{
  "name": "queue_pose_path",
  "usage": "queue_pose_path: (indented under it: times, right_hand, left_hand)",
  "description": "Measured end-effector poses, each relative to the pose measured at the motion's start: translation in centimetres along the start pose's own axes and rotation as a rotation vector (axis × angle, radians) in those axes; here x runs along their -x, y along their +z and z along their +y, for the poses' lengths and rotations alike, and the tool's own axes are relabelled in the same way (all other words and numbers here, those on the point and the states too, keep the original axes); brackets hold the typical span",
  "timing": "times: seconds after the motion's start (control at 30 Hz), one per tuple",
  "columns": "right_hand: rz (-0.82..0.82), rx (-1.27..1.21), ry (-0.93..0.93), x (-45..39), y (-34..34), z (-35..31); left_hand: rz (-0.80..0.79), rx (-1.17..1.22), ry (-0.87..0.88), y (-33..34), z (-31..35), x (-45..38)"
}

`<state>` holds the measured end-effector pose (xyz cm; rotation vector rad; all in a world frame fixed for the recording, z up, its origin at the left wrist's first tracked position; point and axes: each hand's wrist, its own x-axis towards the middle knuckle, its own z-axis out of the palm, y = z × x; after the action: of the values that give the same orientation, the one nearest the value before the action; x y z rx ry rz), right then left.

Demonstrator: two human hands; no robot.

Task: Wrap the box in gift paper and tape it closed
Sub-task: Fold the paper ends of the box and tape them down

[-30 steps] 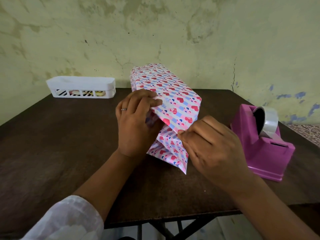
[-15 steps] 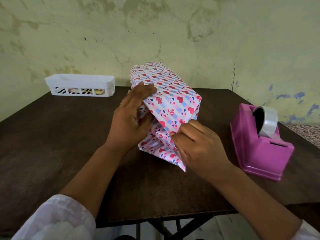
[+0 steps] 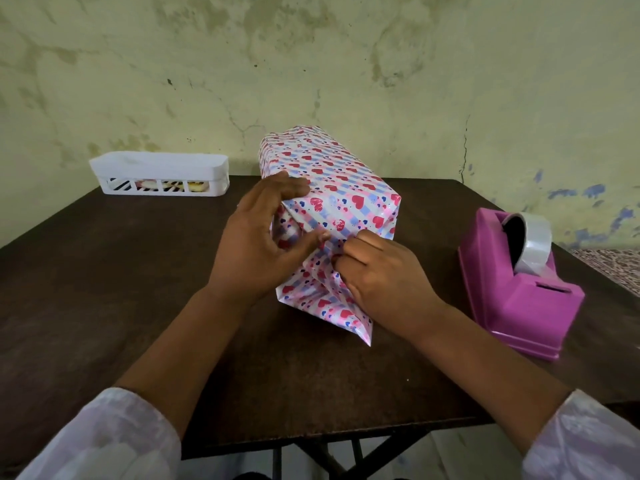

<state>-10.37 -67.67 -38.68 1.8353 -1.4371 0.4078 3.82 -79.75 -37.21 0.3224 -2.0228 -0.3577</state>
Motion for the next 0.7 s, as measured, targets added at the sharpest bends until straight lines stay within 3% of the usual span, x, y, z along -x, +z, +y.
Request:
queue_pose_path:
  times: [0.27, 0.5, 0.7]
  right_hand:
    - [0.004, -0.012, 0.021, -0.1, -0.1, -0.1]
    - [-0.091, -0.009, 0.013, 0.1, -0.6, 0.0]
    - [-0.216, 0.024, 0.079, 1.1, -1.4, -0.3]
  left_hand:
    - [-0.028, -0.372, 0.113, 0.3, 0.8, -0.4]
    - [-0.103, -0.523, 0.316, 1.4, -0.2, 0.4]
    - [-0.104, -0.517, 0.278, 1.6, -0.1, 0.5]
